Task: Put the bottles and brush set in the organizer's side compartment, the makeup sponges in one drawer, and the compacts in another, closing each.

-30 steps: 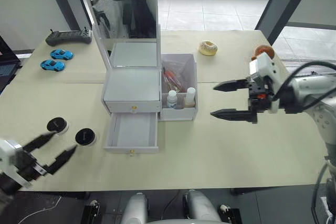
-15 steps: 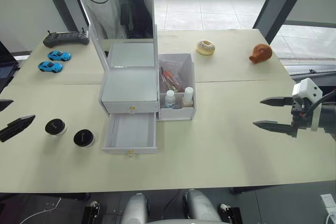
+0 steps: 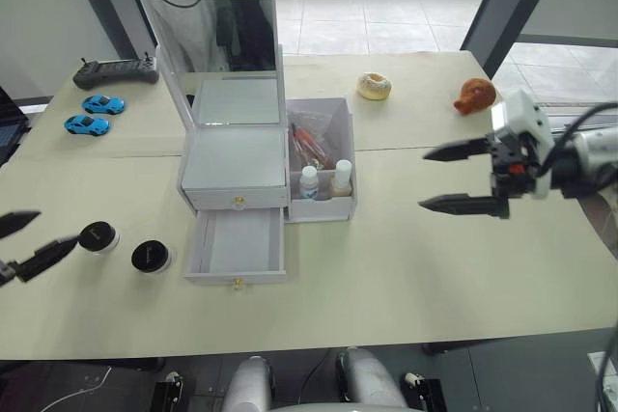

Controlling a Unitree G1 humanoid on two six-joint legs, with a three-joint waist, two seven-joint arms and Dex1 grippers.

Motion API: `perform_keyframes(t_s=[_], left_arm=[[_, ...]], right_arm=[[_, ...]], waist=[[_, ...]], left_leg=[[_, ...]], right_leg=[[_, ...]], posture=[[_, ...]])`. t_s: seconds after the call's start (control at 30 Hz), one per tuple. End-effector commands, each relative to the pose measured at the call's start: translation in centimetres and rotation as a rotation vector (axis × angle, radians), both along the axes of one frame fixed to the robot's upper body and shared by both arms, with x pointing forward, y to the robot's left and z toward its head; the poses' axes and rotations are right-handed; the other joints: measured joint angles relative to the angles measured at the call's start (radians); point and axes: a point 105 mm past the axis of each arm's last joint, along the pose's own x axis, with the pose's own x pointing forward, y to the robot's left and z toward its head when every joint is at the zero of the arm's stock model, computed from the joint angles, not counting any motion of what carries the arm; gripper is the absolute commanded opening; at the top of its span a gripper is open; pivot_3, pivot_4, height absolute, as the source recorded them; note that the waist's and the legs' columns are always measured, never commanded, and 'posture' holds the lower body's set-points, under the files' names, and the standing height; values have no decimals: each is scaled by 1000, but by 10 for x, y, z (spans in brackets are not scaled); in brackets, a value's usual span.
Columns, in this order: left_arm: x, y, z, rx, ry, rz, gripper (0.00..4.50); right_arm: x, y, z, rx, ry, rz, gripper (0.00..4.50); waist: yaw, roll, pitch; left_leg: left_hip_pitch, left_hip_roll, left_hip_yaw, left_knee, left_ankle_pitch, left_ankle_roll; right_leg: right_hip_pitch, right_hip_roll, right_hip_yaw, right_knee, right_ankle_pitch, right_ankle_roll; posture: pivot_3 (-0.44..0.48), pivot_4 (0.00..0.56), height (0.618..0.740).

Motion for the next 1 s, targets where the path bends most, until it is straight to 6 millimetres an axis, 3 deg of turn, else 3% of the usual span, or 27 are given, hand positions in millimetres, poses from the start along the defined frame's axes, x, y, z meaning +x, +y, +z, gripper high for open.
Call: perform_keyframes(t_s=[0.03,0.1,0.23,0.4,0.47,0.73,1.0], left_arm=[[-6,-20,7,-17,-33,39,4462],[-8,-29,5,-62,-16,61,4462],[-5,-29,-16,-67,120,172,4462],[11,-42,-32,-119,203,221,4462],[16,-55,-39,-218,289,186,4462],[55,-75,-43,-160,251,131,4462],[58,-78,-59,-115,281,103,4462]], right_arm=[[-11,21,13,-47,-89,127,4500],[-12,28,17,-53,-77,166,4500],[-12,43,18,-114,-150,244,4500],[-2,51,27,-91,-168,182,4500],[-3,50,28,-115,-126,165,4500],[-11,52,32,-124,-76,165,4500],[-9,52,34,-115,-124,118,4500]], waist=[[6,-1,0],[12,-2,0],[14,-4,0],[8,-6,-1],[5,-5,-1],[3,-5,-2],[4,-5,-2]], left_leg=[[0,0,0,0,0,0],[-1,0,-1,0,0,0],[-1,-1,-1,1,0,0],[-1,-2,-1,2,0,0],[0,-2,-2,2,0,0],[0,-2,-2,1,0,0],[-1,-2,-2,2,0,0]], right_leg=[[0,0,0,0,0,0],[0,-1,-1,-1,0,0],[0,-1,-1,-1,0,0],[0,-1,-1,0,1,0],[0,0,-1,1,1,-1],[0,0,-1,1,1,-1],[0,0,-1,1,1,-1]], posture=[[0,150,740],[0,150,740],[0,150,740],[0,150,740],[0,150,740],[0,150,740],[0,150,740]])
